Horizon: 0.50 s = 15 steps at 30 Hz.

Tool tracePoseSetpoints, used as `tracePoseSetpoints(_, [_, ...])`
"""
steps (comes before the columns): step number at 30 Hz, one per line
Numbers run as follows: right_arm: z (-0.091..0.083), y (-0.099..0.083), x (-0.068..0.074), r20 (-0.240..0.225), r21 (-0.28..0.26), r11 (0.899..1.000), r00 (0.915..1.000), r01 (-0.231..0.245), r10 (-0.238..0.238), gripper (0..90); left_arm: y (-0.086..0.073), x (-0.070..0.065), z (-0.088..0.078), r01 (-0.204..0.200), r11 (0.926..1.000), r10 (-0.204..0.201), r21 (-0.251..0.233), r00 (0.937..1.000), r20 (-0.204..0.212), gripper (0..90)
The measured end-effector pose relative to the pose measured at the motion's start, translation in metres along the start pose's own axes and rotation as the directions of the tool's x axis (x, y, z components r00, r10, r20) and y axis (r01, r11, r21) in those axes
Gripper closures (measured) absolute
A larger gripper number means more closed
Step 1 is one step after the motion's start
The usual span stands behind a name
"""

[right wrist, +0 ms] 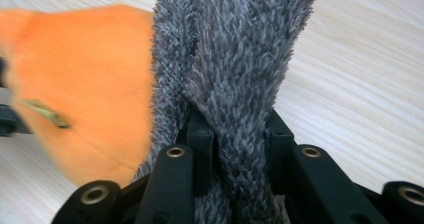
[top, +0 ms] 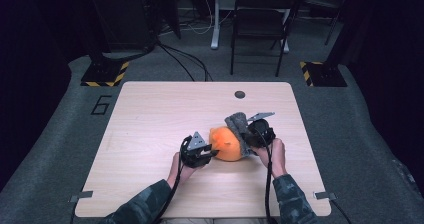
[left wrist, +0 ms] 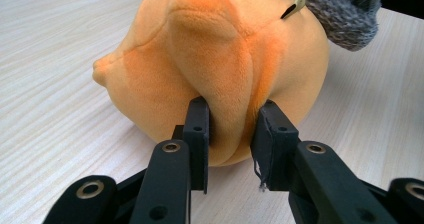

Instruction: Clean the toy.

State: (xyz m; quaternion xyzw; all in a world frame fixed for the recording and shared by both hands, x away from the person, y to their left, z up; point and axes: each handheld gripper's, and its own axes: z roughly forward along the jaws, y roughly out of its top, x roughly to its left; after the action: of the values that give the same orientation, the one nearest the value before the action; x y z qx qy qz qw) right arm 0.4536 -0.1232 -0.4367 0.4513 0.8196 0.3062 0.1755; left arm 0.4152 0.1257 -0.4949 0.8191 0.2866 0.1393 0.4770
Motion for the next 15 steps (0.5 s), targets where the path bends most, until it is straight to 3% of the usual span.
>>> tracePoseSetpoints(3, [0.005,-0.005,-0.006,0.041,0.033,0.999,0.9991,-0.009,0.007,72.3,0.0,0.0,0.001,0.004,1.0,-0.004,-0.002,1.0,0.001,70.2])
tracePoseSetpoints(7, [0.016,-0.013,-0.017,0.038,0.056,0.997,0.9981,-0.05,0.048,72.4,-0.001,0.001,0.001,0.006,1.0,-0.006,-0.005,1.0,0.004,70.2])
tracePoseSetpoints(10, [0.026,-0.018,-0.016,0.078,0.104,0.994,0.9964,-0.041,0.033,72.6,0.0,0.0,0.0,0.001,1.0,-0.001,0.001,1.0,0.001,70.1])
tracePoseSetpoints(15, [0.034,-0.023,-0.021,0.076,0.155,0.987,0.9962,-0.054,0.042,72.3,0.0,0.001,0.0,0.007,1.0,-0.007,0.001,1.0,0.006,70.1])
